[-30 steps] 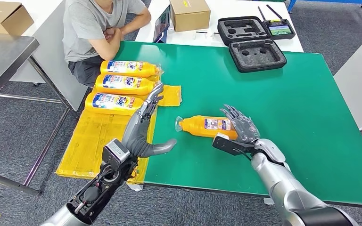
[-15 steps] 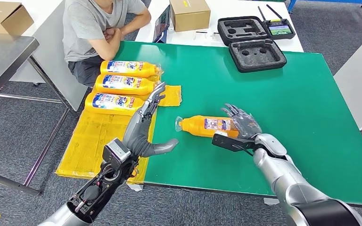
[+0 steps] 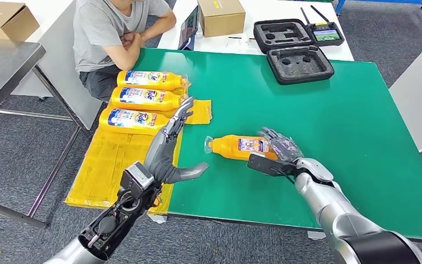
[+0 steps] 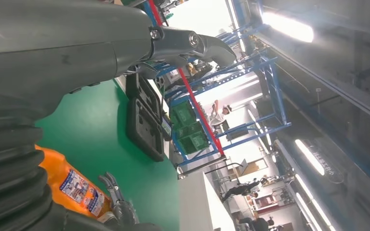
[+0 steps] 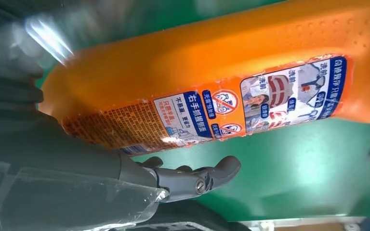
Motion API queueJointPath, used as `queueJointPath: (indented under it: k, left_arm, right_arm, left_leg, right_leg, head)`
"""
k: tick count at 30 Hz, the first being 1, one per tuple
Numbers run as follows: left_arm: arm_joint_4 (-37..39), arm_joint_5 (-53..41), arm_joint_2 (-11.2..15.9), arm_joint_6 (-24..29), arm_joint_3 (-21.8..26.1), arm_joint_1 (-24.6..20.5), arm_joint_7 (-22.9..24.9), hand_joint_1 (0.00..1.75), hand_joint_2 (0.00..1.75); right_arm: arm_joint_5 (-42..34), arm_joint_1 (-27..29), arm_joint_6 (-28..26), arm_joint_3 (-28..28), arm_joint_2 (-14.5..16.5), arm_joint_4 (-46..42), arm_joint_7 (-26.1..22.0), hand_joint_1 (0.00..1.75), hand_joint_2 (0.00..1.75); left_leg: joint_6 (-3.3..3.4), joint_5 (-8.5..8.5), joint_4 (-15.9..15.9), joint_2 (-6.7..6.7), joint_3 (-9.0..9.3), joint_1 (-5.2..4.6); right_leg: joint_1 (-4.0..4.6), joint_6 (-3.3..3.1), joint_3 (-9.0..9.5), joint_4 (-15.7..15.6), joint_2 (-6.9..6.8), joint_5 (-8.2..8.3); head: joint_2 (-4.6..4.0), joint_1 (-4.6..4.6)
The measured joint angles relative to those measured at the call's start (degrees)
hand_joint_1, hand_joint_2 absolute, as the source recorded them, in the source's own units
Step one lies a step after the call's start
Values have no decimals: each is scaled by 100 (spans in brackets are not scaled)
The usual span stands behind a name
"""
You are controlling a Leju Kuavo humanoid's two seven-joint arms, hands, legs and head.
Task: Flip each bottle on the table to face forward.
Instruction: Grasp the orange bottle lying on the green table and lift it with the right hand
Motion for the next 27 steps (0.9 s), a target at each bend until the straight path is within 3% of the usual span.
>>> queueJointPath:
  k: [5,6,9,10,27]
  left_arm:
    - [14,-13,0,-4,0,-2,0,0,175]
    - [15,-17,0,-10,0,-2,0,0,175]
    - [16,-27,0,-32,-1,-3,0,0,175]
    - [16,-27,0,-35,-2,-4,0,0,175]
    - [20,-85,0,-51,0,-6,0,0,175]
  right_arm:
    - [5,-37,243,-1,-8,26,119,1,175]
    - [15,-51,338,-1,-12,28,167,35,175]
    - [106,-122,657,8,-36,35,316,163,175]
    - [156,-153,761,21,-45,37,363,173,175]
    - [660,-382,1135,467,-95,45,712,175,175]
  left_leg:
    - [0,0,0,0,1,0]
    - [0,0,0,0,2,0]
    - [0,0,0,1,5,0]
    - [0,0,0,1,7,0]
    - [0,0,0,1,25,0]
  right_leg:
    - [0,0,1,0,0,0]
    - [0,0,1,0,0,0]
    - [0,0,3,-1,0,0]
    - [0,0,4,-1,0,0]
    - [0,0,23,-1,1,0]
  head:
    - [1,0]
    - [1,1]
    - [1,1]
    - [1,1]
    - [0,0]
